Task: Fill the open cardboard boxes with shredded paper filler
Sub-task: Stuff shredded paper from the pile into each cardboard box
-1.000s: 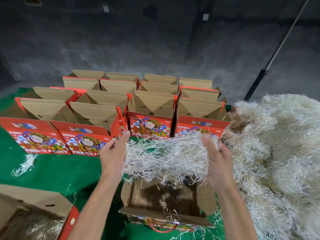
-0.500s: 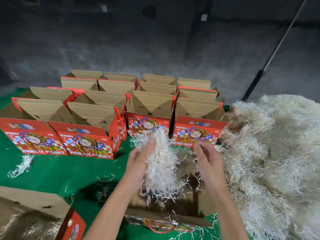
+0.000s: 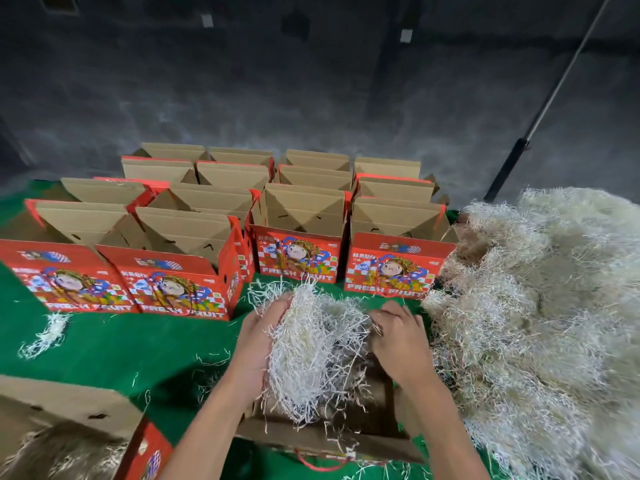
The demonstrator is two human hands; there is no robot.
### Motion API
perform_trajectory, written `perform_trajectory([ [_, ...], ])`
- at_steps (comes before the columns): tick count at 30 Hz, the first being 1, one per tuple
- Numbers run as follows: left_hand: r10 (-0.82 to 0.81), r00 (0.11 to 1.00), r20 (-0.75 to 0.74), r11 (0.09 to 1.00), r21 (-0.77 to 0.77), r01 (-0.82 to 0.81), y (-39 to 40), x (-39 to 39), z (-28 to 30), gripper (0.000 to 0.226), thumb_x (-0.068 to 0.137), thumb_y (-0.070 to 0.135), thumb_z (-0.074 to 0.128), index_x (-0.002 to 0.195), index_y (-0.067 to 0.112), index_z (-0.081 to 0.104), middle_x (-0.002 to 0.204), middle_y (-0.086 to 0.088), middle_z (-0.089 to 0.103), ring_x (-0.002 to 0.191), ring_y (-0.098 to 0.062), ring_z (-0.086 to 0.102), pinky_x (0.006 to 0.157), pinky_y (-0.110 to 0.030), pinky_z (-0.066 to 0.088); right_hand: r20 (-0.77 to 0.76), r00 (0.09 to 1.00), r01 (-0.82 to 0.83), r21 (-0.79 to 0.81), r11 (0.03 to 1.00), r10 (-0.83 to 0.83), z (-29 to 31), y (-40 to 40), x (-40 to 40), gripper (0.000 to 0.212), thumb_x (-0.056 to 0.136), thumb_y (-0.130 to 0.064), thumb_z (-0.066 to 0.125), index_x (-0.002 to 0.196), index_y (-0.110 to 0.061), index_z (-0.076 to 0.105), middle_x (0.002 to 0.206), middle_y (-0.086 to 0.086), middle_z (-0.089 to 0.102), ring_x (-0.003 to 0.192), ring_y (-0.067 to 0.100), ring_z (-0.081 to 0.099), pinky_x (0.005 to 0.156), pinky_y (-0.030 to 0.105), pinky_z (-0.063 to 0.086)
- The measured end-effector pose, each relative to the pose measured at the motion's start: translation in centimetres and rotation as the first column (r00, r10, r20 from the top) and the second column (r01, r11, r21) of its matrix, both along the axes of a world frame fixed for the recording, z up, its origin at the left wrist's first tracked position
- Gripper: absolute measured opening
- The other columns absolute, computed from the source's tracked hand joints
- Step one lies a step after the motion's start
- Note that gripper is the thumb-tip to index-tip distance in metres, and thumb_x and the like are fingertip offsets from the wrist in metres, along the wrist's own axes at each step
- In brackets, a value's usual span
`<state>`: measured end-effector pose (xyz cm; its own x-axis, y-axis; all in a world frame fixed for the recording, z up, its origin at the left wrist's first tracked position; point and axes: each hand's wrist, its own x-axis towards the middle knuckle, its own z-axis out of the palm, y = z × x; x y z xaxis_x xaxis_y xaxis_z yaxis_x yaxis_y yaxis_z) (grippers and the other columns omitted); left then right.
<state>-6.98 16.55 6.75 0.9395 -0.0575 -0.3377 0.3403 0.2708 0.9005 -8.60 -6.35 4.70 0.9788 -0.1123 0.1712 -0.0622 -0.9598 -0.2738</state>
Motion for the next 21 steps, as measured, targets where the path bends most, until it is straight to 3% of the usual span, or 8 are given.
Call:
perform_trajectory([
  [2,0.049,0.995,-0.090,0.988,0.153,-0.035,0.3,0.0,-1.1,0.075,0.062,0.072,0.077,0.119,0.034,0.049,0.113,0.017,0.053,0.097,-0.014,0.056,0.091,-0.045,0.046,0.110,0.993,-0.071,0.244,0.967,0.045,0.9,0.5,-0.4,0.043,0.084,0.003,0.062,0.122,-0.015,0.068,0.107,-0.007,0.058,0.099,0.020,0.058,0.090,0.040,0.048],
  [4,0.026,0.992,-0.120,0.978,0.209,-0.001,0.6,-0.2,-1.9,0.086,0.062,0.077,0.074,0.132,0.040,0.038,0.114,0.016,0.047,0.097,-0.012,0.051,0.088,-0.041,0.044,0.146,0.989,-0.085,0.614,0.785,-0.006,1.9,0.8,-0.6,0.046,0.089,0.008,0.051,0.128,-0.014,0.062,0.093,-0.005,0.055,0.075,0.022,0.055,0.065,0.042,0.051],
  [7,0.004,0.990,-0.140,0.988,0.155,0.018,0.6,-0.3,-2.5,0.069,0.066,0.065,0.077,0.119,0.034,0.045,0.112,0.011,0.053,0.095,-0.009,0.056,0.077,-0.034,0.048,0.090,0.996,-0.084,0.968,0.235,-0.014,3.9,1.1,-1.4,0.047,0.099,-0.002,0.044,0.137,-0.026,0.057,0.090,0.034,0.057,0.064,0.036,0.048,0.064,0.039,0.039],
  [10,0.030,0.988,-0.152,0.999,0.050,-0.022,0.3,-0.1,-2.4,0.040,0.082,0.049,0.074,0.110,0.031,0.053,0.107,0.005,0.060,0.089,-0.012,0.058,0.075,-0.033,0.049,0.144,0.988,-0.130,0.971,-0.199,0.054,5.6,1.5,-2.8,0.025,0.088,-0.022,0.060,0.102,-0.034,0.077,0.103,0.010,0.075,0.091,0.026,0.073,0.073,0.029,0.057],
  [13,-0.046,0.985,-0.164,0.994,-0.110,0.028,-0.1,-0.3,-1.8,0.074,0.073,0.062,0.076,0.136,0.032,0.050,0.130,0.001,0.063,0.121,-0.022,0.059,0.102,-0.054,0.045,0.077,0.994,-0.075,0.997,-0.025,0.079,4.8,2.2,-3.5,0.029,0.090,-0.039,0.065,0.119,-0.040,0.069,0.115,-0.003,0.073,0.107,0.015,0.070,0.082,0.030,0.059],
  [17,-0.160,0.983,-0.096,0.987,-0.026,0.158,-1.1,-1.1,-0.8,0.133,0.041,0.090,0.073,0.154,0.045,0.020,0.162,0.008,0.024,0.147,-0.025,0.027,0.116,-0.060,0.021,0.027,0.976,-0.094,0.947,0.308,0.214,3.2,2.9,-3.8,0.035,0.097,-0.022,0.064,0.124,-0.045,0.063,0.114,-0.005,0.073,0.105,0.023,0.070,0.086,0.039,0.060],
  [19,-0.175,0.983,-0.056,0.976,0.124,0.181,-1.6,-1.3,-1.0,0.152,0.033,0.090,0.074,0.157,0.037,0.004,0.163,0.009,0.014,0.142,-0.019,0.028,0.115,-0.050,0.022,0.031,0.952,-0.123,0.950,0.286,0.306,3.1,3.0,-4.3,0.042,0.095,-0.010,0.063,0.116,-0.046,0.068,0.111,-0.006,0.074,0.103,0.017,0.071,0.078,0.025,0.059],
  [21,-0.143,0.990,-0.017,0.964,0.224,0.143,-1.6,-1.2,-1.2,0.155,0.034,0.087,0.078,0.157,0.030,0.003,0.160,0.004,0.025,0.130,-0.012,0.036,0.110,-0.040,0.030,-0.026,0.965,0.009,0.998,0.066,0.261,2.9,2.4,-4.5,0.052,0.090,-0.002,0.061,0.109,-0.050,0.070,0.108,-0.007,0.075,0.099,0.012,0.072,0.071,0.020,0.058],
])
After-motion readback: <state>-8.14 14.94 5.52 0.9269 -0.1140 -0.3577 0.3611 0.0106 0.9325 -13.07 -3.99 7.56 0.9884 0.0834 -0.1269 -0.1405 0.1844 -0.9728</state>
